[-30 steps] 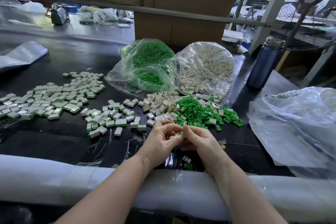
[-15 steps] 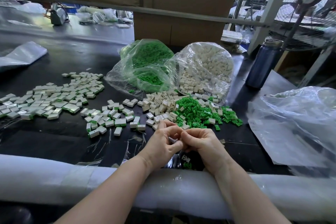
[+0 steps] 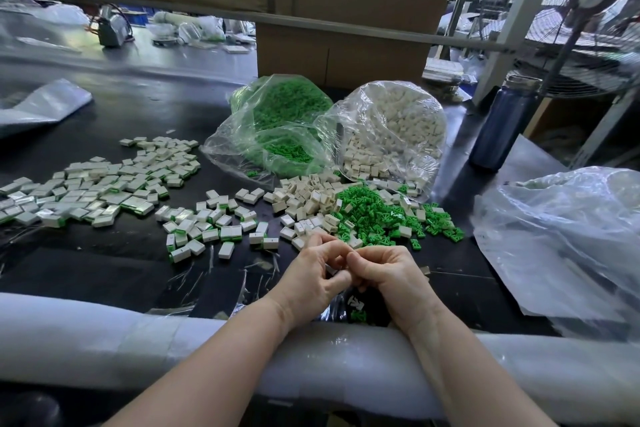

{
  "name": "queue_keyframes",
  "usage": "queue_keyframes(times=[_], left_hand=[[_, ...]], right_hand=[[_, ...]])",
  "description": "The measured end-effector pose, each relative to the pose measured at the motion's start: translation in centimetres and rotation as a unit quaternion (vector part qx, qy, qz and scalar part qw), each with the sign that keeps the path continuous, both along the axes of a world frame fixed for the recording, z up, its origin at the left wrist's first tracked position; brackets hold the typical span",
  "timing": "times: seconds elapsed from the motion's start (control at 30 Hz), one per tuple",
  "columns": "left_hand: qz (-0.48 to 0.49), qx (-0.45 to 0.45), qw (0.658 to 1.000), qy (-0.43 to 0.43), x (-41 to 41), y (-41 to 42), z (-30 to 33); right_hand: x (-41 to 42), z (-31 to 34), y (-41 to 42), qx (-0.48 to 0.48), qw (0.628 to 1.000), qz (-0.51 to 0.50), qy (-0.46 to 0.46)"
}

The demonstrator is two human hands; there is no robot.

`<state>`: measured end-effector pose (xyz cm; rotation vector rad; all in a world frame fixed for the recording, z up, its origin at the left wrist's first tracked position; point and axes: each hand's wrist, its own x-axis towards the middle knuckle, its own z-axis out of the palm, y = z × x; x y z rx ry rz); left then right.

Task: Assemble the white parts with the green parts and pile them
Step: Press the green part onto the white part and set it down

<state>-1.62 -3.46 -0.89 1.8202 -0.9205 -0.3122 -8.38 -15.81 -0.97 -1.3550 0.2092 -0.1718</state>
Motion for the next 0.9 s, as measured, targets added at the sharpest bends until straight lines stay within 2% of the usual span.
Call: queue_keyframes(times=[0.2,0.33,0.5,0.9], left_hand=[[0.000,-0.007,1.000,-0.001,0.08,0.05,-0.08],[0.005,-0.049,0.998,0.041,0.04,0.09,0.07],[0.048,-0.064,0.996,0.027,0.44,0.05,-0.13],[0.075,-0.024,0.997,0.003,0.63,0.02,-0.50]], right_hand=[[0.15,-0.14,-0.07,-0.016,1.000,-0.009,0.002],[0.31,-0.30,0.00,-0.044,0.999,-0.008,-0.013],[0.40,-0.47,-0.13,-0.042,0.995,-0.083,-0.029],[0.42,-0.33,0.02,-0.192,0.974,-0.117,-0.029]])
